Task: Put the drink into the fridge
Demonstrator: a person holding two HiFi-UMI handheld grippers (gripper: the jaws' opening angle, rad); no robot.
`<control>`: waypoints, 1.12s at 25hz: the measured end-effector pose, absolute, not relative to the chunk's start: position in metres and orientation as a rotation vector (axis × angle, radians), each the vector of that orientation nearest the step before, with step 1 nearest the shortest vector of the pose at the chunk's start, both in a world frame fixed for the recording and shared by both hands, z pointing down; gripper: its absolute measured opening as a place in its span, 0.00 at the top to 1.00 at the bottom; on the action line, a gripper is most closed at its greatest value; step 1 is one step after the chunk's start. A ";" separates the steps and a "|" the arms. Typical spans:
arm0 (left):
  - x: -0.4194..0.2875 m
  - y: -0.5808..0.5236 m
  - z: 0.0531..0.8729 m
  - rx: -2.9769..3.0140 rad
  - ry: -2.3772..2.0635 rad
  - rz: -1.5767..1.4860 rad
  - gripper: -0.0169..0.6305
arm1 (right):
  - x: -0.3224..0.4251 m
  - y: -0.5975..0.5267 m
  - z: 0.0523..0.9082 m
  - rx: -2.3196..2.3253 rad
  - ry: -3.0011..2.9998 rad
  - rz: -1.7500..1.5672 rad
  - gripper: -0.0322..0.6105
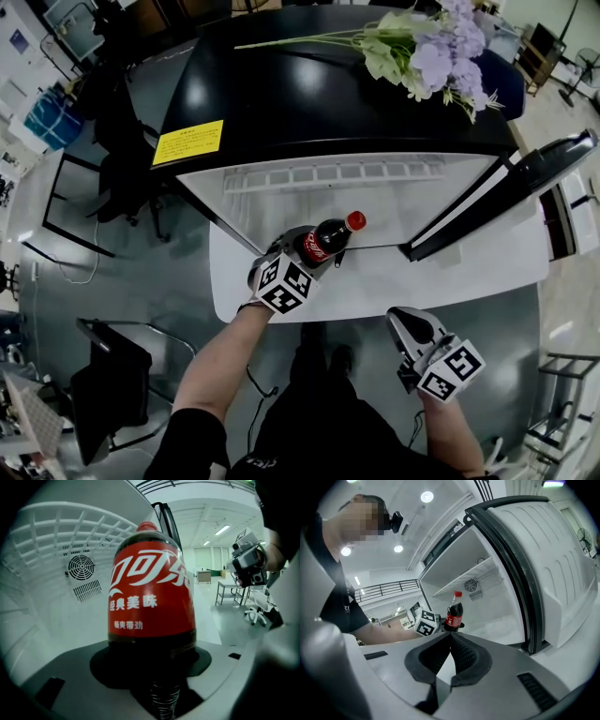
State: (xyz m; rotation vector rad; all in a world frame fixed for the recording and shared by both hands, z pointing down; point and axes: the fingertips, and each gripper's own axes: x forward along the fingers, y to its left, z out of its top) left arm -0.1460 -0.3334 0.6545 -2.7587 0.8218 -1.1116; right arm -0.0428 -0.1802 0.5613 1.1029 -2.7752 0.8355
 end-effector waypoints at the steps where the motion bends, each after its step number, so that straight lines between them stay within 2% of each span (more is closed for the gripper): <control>1: -0.145 -0.335 0.658 -2.756 0.806 -1.130 0.56 | -0.041 -0.180 0.562 1.112 -2.772 0.841 0.93; 28: -0.151 -0.374 0.714 -2.466 0.501 -1.586 0.56 | -0.029 -0.182 0.569 1.197 -2.754 0.873 0.93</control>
